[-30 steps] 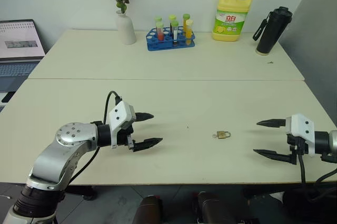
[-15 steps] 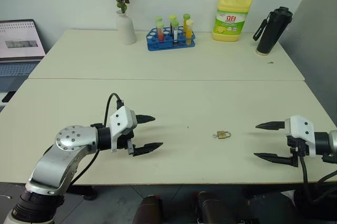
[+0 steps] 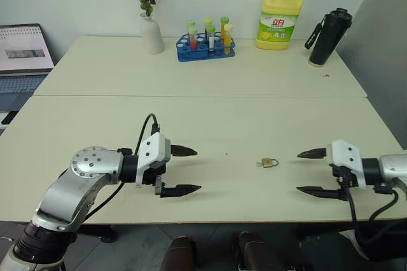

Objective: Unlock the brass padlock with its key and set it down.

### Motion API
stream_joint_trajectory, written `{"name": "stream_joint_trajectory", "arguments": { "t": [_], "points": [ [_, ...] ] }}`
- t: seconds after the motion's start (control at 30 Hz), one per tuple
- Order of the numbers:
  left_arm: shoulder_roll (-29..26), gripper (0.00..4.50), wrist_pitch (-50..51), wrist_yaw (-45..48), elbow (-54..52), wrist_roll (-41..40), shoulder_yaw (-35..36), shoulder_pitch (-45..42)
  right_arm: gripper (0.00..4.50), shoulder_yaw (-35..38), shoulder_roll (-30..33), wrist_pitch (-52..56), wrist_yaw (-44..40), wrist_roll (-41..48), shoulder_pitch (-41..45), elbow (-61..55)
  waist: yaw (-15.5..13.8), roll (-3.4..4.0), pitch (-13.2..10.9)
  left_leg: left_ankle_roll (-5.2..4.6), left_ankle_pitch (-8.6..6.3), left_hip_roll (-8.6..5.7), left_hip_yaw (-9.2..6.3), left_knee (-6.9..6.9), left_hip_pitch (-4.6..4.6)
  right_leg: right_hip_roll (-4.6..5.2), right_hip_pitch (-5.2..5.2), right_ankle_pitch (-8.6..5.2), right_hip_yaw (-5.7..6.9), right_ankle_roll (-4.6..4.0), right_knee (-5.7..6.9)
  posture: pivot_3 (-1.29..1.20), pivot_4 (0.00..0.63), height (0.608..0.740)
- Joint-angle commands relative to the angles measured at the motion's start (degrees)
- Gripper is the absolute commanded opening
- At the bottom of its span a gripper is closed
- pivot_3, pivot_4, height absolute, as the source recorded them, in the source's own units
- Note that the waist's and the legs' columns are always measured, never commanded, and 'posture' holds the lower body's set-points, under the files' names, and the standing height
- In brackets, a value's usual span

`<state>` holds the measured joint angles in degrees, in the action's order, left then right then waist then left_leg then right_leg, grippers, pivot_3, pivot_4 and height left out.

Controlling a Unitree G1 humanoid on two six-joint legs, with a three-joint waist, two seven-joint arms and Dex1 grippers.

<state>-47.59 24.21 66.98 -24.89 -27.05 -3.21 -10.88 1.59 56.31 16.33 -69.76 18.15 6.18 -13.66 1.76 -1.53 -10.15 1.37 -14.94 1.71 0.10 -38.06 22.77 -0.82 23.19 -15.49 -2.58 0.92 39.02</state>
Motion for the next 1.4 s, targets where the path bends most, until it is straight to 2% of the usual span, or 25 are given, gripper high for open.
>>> {"name": "stream_joint_trajectory", "arguments": {
  "t": [0.03,0.13,0.27,0.6,1.3,1.4],
  "points": [
    [-0.73,4.48,-1.84,0.38,-1.67,0.95,-0.29,0.05,4.5,-2.37,-0.93,2.31,0.33,-0.18,3.26,-0.37,-0.07,0.0,0.0,0.0,0.0,0.0,-0.02,0.0,0.0,0.0,0.0,0.0,0.0,0.0,0.0,0.0,0.15,0.74],
    [-0.77,4.48,-2.28,0.15,-1.74,1.54,-0.63,0.42,4.5,-4.96,-2.35,2.88,0.39,-1.39,6.56,2.05,-0.1,0.0,0.0,0.0,0.0,-0.01,-0.04,0.0,0.02,0.0,0.01,0.0,0.0,-0.01,0.0,0.0,0.15,0.74],
    [-1.17,4.48,-3.72,-0.58,-1.8,3.49,-0.8,2.25,4.5,-12.43,-5.92,1.49,-0.19,-7.58,15.02,10.89,0.06,-0.01,-0.01,0.0,0.0,-0.01,0.03,-0.01,-0.01,0.0,0.01,0.01,0.0,-0.01,0.01,0.0,0.15,0.74],
    [-0.63,4.48,-5.48,-1.5,-1.27,5.92,-1.6,3.53,4.5,-16.64,-8.31,0.29,-3.06,-11.39,21.86,19.95,-0.23,0.01,-0.02,-0.01,0.0,-0.04,0.0,-0.01,0.06,0.01,0.05,0.15,0.03,-0.29,0.0,0.0,0.15,0.74],
    [-0.27,4.48,-7.7,-1.66,0.13,7.52,-2.31,3.97,4.5,-17.45,-11.4,-0.24,-3.34,-13.13,21.2,20.87,-0.12,0.01,-0.01,-0.01,0.0,0.01,-0.02,0.0,0.04,0.01,0.05,0.15,0.06,-0.29,0.02,0.0,0.15,0.74],
    [-0.32,4.5,-7.68,-1.69,0.13,7.63,-2.54,3.78,3.89,-17.92,-11.46,-0.68,-2.97,-14.23,21.65,21.72,-0.12,0.01,-0.01,0.0,0.0,0.01,-0.01,0.0,0.03,0.01,0.05,0.15,0.06,-0.29,0.03,0.0,0.15,0.74]
  ]
}}
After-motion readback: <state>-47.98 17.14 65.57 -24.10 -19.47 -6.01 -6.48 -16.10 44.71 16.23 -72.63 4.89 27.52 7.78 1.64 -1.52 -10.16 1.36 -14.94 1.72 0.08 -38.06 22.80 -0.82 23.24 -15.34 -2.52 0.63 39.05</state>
